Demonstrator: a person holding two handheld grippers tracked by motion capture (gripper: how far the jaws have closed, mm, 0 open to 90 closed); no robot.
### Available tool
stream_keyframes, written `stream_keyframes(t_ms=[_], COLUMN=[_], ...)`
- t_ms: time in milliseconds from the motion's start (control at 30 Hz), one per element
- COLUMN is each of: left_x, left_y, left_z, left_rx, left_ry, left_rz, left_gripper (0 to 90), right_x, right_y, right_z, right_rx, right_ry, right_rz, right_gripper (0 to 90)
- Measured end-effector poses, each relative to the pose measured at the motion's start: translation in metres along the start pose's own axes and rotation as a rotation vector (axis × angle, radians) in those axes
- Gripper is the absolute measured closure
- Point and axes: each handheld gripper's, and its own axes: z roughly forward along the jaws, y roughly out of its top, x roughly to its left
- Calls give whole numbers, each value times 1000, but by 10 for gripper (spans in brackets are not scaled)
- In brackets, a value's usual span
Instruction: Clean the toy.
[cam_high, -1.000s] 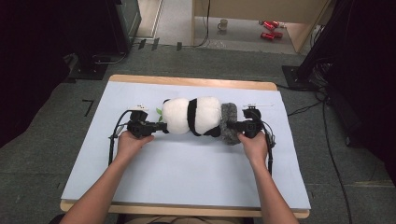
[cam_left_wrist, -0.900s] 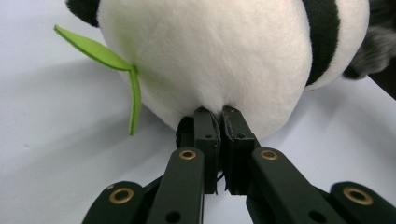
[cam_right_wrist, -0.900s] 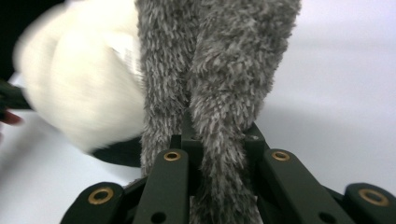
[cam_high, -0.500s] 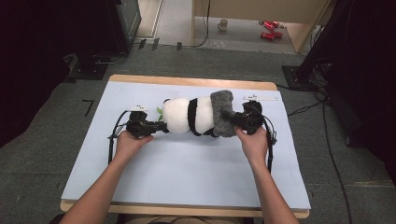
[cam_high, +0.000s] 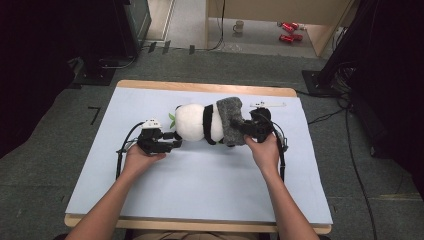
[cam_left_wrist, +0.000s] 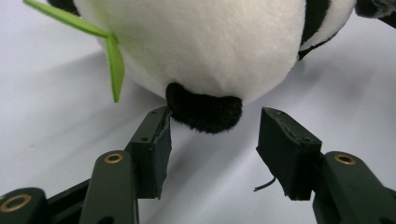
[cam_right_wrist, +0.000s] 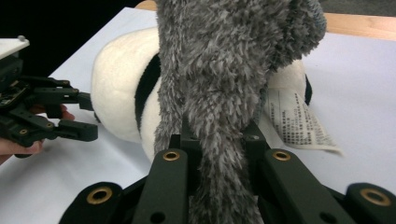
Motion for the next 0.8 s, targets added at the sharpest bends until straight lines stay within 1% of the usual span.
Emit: stream_keyframes(t_ms=[133, 233, 367, 500, 600, 633, 700, 800], left_x=[0, 0, 1, 0, 0, 1, 1, -1], left_y=[0, 0, 0, 0, 2, 3, 4, 4], left_z=[2, 3, 7, 10, 9, 8, 9, 14], left_rx=[-16, -27, -55, -70, -97, -105, -115, -116], left_ry=[-6, -3, -1, -1, -11, -16, -18, -43], left_rz=[-20, -16, -17, -23, -40, -46, -43, -38], left_gripper=[431, 426, 417, 406, 398, 391, 373, 289], right_x=[-3, -7, -11, -12, -12, -12, -12, -12], right_y=[-1, -1, -2, -2, -2, -2, -3, -3], right_z=[4, 6, 10, 11, 11, 11, 10, 10], right_rx=[3, 1, -9, -18, -20, -18, -19, -17], right_ry=[-7, -9, -20, -27, -30, -30, -30, -29], right_rz=[-4, 3, 7, 10, 9, 7, 13, 11], right_gripper=[780, 779, 777, 775, 775, 774, 774, 774])
